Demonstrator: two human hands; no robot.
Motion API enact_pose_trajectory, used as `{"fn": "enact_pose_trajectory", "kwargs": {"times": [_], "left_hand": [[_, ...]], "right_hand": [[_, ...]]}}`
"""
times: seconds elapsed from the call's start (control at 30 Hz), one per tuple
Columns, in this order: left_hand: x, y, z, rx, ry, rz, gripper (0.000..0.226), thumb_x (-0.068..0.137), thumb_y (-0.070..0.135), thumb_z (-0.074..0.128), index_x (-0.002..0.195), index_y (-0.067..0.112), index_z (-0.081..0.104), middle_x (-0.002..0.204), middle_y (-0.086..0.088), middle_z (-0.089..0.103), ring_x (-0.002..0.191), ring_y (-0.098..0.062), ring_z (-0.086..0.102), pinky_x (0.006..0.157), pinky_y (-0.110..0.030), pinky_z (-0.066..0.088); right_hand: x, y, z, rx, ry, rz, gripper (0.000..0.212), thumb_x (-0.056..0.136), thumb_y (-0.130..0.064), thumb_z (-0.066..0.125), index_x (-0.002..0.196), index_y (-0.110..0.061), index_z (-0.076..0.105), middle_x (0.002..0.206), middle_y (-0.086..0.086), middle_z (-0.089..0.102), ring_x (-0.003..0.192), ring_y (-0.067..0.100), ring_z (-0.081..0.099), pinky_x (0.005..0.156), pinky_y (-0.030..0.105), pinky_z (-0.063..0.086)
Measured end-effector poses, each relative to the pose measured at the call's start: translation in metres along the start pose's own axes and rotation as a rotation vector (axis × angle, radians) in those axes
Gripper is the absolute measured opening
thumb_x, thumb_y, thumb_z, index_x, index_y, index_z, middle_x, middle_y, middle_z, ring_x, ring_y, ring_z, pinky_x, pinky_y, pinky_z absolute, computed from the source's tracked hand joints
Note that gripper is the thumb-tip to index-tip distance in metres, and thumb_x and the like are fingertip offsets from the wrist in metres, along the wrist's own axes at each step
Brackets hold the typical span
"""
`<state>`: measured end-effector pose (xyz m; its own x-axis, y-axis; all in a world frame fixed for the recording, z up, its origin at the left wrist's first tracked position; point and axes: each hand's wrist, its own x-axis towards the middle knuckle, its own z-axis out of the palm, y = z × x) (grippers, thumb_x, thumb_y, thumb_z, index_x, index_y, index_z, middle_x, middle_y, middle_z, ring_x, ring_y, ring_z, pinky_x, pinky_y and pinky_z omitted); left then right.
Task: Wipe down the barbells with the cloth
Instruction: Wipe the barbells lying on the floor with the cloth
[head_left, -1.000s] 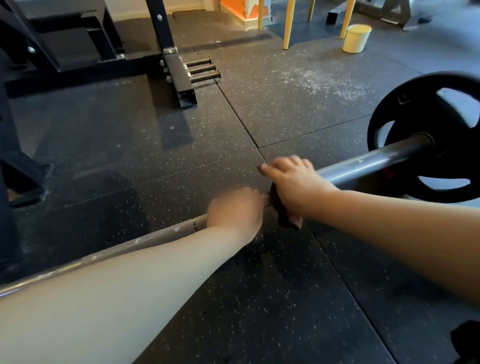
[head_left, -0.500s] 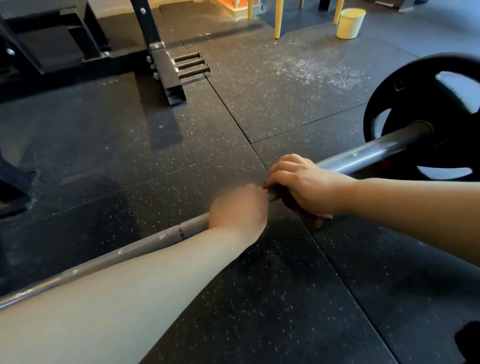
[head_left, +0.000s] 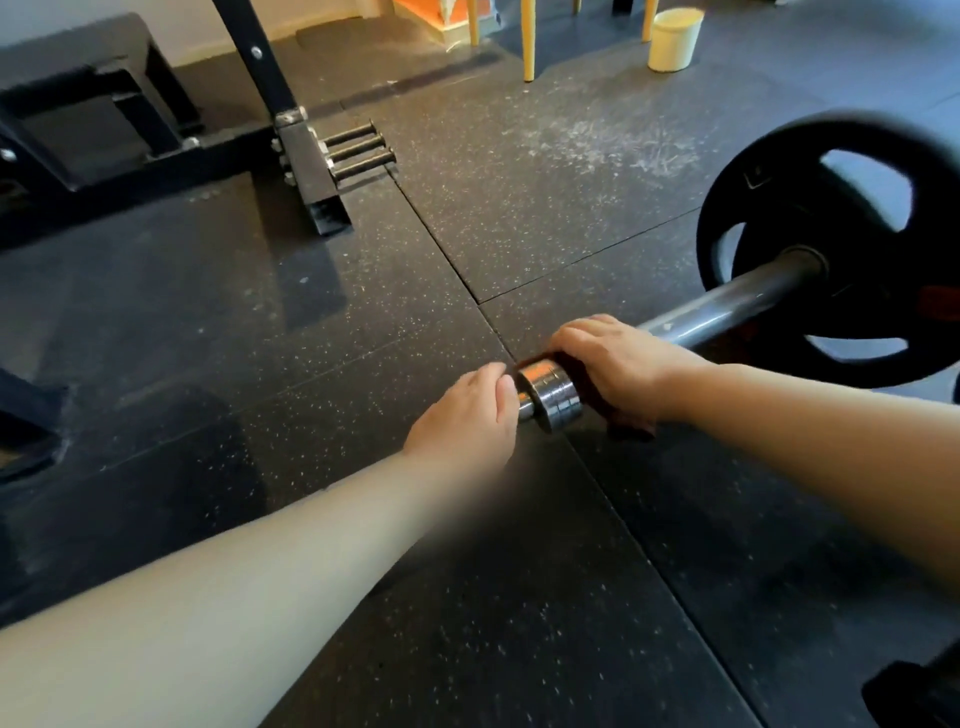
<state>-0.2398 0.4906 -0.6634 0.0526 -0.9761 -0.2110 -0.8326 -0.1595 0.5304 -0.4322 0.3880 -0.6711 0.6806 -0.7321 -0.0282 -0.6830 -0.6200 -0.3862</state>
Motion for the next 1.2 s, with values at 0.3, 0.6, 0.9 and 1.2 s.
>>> {"fn": "enact_pose_trajectory", "kwargs": {"times": [0.3, 0.6, 0.9, 1.2], "left_hand": [[0.021, 0.034, 0.051, 0.077, 0.204, 0.054, 0.045, 0.109, 0.036, 0.027, 0.147, 0.014, 0.039, 0.138, -0.006, 0.048, 0.126, -0.026, 0.049, 0.105, -0.042, 0.042], [0.022, 0.034, 0.06, 0.211, 0.256, 0.054, 0.054, 0.109, 0.038, 0.027, 0.154, 0.009, 0.029, 0.145, -0.009, 0.045, 0.126, -0.022, 0.051, 0.105, -0.036, 0.045], [0.028, 0.034, 0.052, 0.378, 0.242, 0.079, 0.048, 0.105, 0.042, 0.019, 0.128, 0.014, 0.05, 0.119, -0.006, 0.057, 0.102, -0.023, 0.06, 0.089, -0.036, 0.046], [0.031, 0.035, 0.056, 0.338, 0.258, 0.084, 0.048, 0.108, 0.039, 0.023, 0.135, 0.01, 0.05, 0.125, -0.008, 0.058, 0.109, -0.023, 0.06, 0.094, -0.035, 0.045]], "right_hand": [[-0.012, -0.004, 0.013, 0.26, 0.14, 0.0, 0.043, 0.098, -0.011, 0.042, 0.14, -0.017, 0.048, 0.134, 0.004, 0.061, 0.124, 0.019, 0.054, 0.106, 0.034, 0.042], [-0.01, 0.044, 0.007, 0.116, 0.387, 0.302, 0.019, 0.101, -0.023, 0.047, 0.115, -0.026, 0.06, 0.113, -0.005, 0.058, 0.109, 0.018, 0.053, 0.095, 0.035, 0.044], [-0.02, 0.049, 0.013, 0.021, 0.32, 0.119, 0.036, 0.102, -0.039, 0.043, 0.117, -0.014, 0.063, 0.116, 0.002, 0.066, 0.113, 0.025, 0.057, 0.103, 0.041, 0.044], [-0.019, 0.023, 0.03, 0.002, 0.273, 0.014, 0.036, 0.106, -0.037, 0.038, 0.13, -0.017, 0.058, 0.125, 0.0, 0.064, 0.125, 0.022, 0.051, 0.117, 0.035, 0.024]]}}
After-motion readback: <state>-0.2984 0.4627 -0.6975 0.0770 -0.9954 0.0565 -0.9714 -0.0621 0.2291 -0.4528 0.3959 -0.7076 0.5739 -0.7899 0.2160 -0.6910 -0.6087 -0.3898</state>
